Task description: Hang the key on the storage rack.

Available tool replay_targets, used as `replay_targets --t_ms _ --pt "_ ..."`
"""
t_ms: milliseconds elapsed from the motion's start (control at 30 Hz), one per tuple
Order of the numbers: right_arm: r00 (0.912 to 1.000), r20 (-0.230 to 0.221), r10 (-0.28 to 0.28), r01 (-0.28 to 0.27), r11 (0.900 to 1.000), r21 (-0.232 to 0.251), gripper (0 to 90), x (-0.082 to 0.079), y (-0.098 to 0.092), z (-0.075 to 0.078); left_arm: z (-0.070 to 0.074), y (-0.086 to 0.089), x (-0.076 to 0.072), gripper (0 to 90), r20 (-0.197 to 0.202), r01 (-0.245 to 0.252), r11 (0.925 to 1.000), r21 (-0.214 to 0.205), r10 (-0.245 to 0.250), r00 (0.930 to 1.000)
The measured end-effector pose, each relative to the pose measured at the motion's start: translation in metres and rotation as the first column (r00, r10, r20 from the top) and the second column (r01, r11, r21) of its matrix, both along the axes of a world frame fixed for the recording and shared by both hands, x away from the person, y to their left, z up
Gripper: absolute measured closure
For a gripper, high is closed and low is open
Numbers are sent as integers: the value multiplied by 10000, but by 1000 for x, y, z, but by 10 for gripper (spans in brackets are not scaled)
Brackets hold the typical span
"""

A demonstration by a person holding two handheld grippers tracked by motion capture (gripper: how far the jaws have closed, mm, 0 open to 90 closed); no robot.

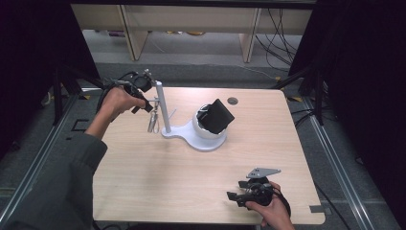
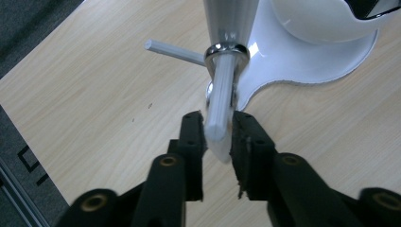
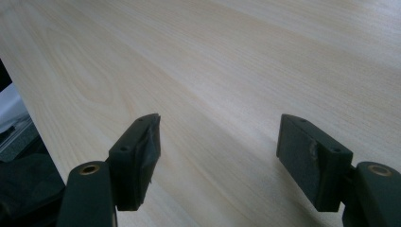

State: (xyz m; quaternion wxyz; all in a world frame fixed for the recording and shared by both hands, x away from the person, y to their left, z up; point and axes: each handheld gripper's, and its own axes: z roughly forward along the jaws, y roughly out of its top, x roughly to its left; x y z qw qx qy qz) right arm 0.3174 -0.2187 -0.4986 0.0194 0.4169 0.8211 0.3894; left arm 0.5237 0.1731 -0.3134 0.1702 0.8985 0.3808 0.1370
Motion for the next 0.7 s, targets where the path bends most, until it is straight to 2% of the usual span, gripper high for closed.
replay_targets --t_ms 33,67,133,233,300,367,400,433,500,533,567,600,667,700 --pt "10000 -67 -65 64 9999 -129 321 -1 0 1 0 0 0 684 -78 5 10000 -36 -5 10000" --pt "9998 -173 -79 80 10000 18 320 -1 0 0 1 0 -2 685 -232 79 10000 46 -78 9997" --pt "9999 -61 -112 111 9998 -180 320 0 -1 1 2 0 -5 678 -173 131 9999 78 -130 9998" --pt "10000 29 -43 43 10000 -43 320 1 -1 0 4 2 -10 645 -160 89 10000 40 -89 9998" --pt "9998 -107 -139 139 9999 11 320 0 -1 1 5 4 -13 632 -99 133 9998 -122 -134 9999" --pt "9999 121 -118 119 9998 -137 320 0 -2 2 4 5 -18 622 -155 262 9996 -138 -264 9995" --pt "9997 -114 -224 223 9997 -48 320 -1 -1 2 3 6 -20 613 -166 288 9995 -105 -289 9994" --pt "9999 80 -115 116 9998 -135 320 0 -2 1 2 6 -22 606 -155 349 9993 -151 -352 9993" --pt "9995 -143 -274 273 9996 -92 320 -1 0 2 1 7 -25 585 -191 348 9987 -383 -356 9992" --pt "9999 65 -152 153 9998 -145 320 0 -1 2 0 9 -27 576 -198 301 9982 -511 -312 9993" --pt "9997 -83 -221 220 9997 -111 320 -1 0 2 -1 9 -28 546 -214 233 9979 -596 -246 9995" --pt "9999 80 -130 132 9998 -160 320 0 -1 2 -4 10 -32 538 -217 148 9957 -910 -168 9996" --pt "9998 -13 -185 185 9998 -112 320 0 -1 2 -9 11 -36 507 -318 203 9933 -1141 -241 9992" --pt "9998 88 -153 154 9998 -121 320 0 -1 2 -11 11 -38 486 -237 190 9930 -1166 -219 9995"
